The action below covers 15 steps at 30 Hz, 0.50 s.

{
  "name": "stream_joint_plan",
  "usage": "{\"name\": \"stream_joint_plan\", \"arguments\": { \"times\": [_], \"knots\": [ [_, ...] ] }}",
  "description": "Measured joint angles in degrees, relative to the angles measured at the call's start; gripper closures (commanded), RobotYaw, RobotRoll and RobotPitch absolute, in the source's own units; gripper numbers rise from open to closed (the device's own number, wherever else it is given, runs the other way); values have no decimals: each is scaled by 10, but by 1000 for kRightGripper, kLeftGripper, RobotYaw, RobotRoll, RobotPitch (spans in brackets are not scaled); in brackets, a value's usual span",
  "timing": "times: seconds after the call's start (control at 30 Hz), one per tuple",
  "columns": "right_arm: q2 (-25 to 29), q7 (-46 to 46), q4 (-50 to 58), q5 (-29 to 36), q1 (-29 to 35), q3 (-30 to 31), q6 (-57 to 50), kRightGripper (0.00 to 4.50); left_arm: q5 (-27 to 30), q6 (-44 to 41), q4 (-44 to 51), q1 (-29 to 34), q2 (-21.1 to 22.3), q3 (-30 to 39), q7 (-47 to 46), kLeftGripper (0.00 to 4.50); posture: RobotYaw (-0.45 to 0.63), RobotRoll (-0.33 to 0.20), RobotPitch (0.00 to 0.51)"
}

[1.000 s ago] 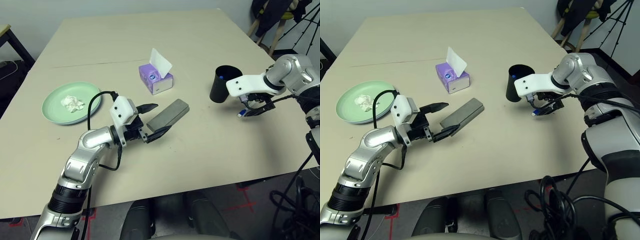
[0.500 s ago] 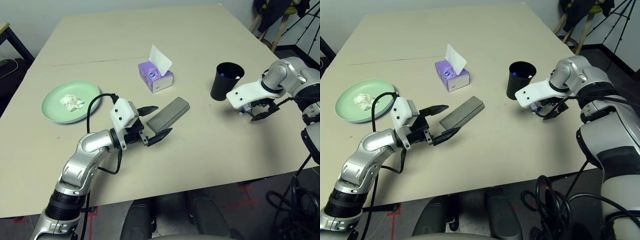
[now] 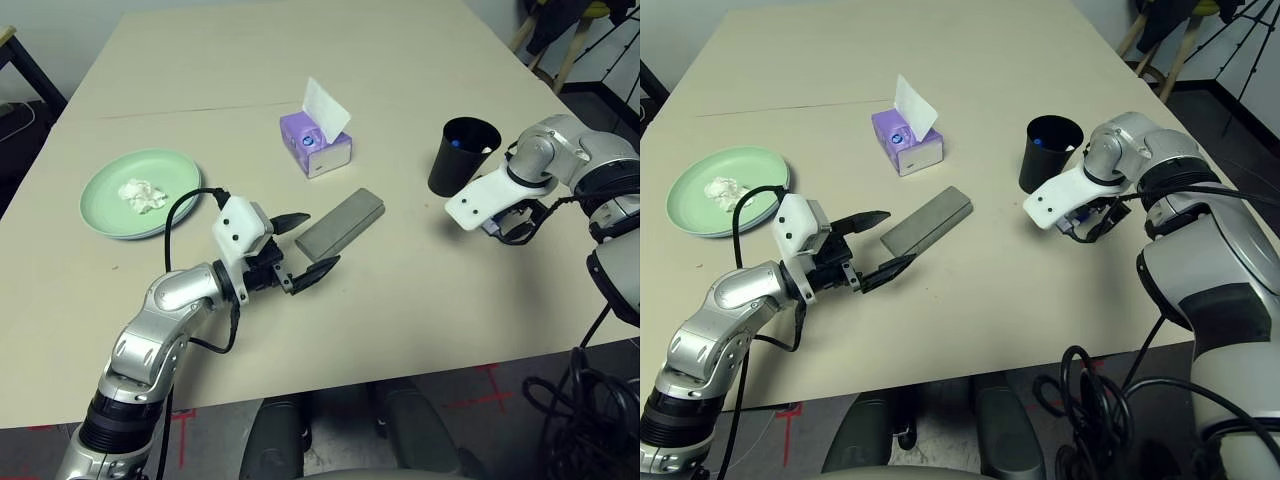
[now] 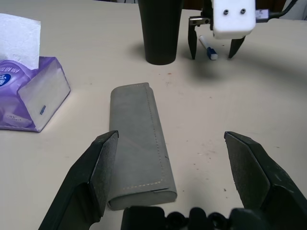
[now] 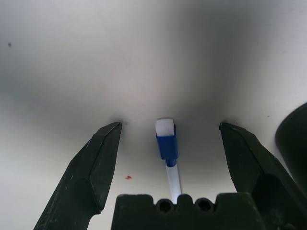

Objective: Organize and tidy the items on the table.

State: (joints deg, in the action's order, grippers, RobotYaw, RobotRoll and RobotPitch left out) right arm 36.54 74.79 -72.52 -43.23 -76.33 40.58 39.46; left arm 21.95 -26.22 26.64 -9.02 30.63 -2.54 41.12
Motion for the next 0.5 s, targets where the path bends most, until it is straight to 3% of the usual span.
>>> {"name": "stream_joint_plan", "arguments": {
  "times": [0.33, 0.5],
  "knots": [
    [8, 6, -15, -30, -11, 17, 54, 23, 1, -8, 15, 7, 9, 3, -9, 0, 122, 0, 225],
    [11, 5, -15, -31, -11, 18, 75, 1663, 1, -8, 15, 5, 10, 3, -10, 0, 110, 0, 223]
  ]
}}
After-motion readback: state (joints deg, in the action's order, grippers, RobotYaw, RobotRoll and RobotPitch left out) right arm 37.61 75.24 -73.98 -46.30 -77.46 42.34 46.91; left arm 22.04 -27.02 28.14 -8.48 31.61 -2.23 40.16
